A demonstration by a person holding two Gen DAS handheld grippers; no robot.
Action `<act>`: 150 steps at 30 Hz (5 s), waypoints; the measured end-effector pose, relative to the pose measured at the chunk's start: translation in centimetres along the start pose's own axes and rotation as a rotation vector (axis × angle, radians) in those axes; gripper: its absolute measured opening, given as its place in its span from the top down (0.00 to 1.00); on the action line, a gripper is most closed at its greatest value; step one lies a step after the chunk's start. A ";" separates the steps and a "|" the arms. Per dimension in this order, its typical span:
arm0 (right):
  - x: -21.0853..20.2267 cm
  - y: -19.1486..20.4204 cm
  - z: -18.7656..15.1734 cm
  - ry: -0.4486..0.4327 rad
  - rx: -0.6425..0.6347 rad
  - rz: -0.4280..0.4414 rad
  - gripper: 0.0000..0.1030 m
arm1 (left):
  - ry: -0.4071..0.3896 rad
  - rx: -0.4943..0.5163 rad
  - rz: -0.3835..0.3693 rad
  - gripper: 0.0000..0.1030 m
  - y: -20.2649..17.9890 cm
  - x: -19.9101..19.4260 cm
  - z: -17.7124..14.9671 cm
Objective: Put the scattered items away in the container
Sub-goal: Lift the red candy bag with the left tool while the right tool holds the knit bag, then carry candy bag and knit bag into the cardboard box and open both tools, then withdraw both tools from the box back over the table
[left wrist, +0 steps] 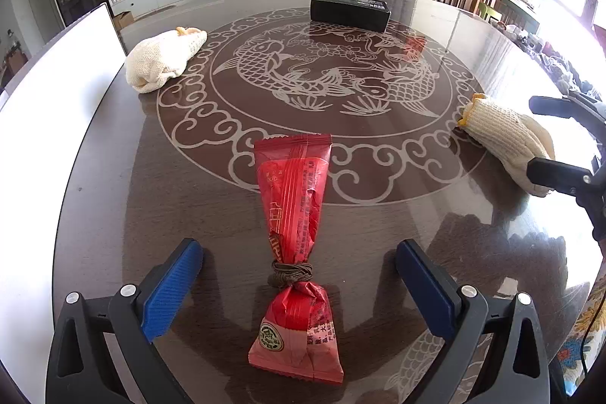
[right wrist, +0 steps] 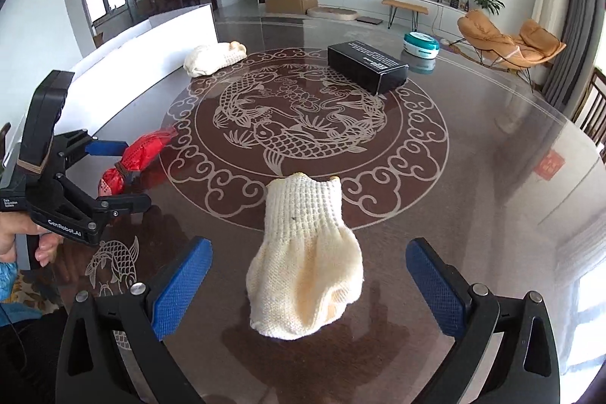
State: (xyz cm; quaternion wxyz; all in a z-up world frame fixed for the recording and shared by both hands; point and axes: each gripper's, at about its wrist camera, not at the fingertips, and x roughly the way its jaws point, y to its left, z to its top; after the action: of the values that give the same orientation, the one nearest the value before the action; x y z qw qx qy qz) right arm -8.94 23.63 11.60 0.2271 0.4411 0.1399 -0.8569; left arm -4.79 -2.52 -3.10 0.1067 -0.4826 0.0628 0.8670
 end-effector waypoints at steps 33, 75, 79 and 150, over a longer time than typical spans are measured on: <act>-5.5 29.1 19.0 -0.183 -0.098 0.564 0.58 | -0.194 -0.412 0.222 0.82 28.7 -20.1 -4.5; -1.6 -4.0 -6.5 -0.008 0.453 -0.252 0.00 | -0.031 -0.062 -0.024 0.00 -0.9 -2.9 -0.2; -1.4 -3.6 -6.4 0.008 0.438 -0.277 0.00 | 0.003 -0.038 0.001 0.00 -2.7 -0.5 0.9; -1.1 -2.5 -6.5 -0.009 0.428 -0.284 0.00 | -0.025 0.053 -0.039 0.00 2.7 0.3 -0.1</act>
State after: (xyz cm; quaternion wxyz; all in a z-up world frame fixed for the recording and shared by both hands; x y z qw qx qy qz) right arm -5.14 28.88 8.93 0.0064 0.4512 0.0148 -0.8923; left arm -5.56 -5.13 -3.38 0.1369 -0.4698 0.0751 0.8689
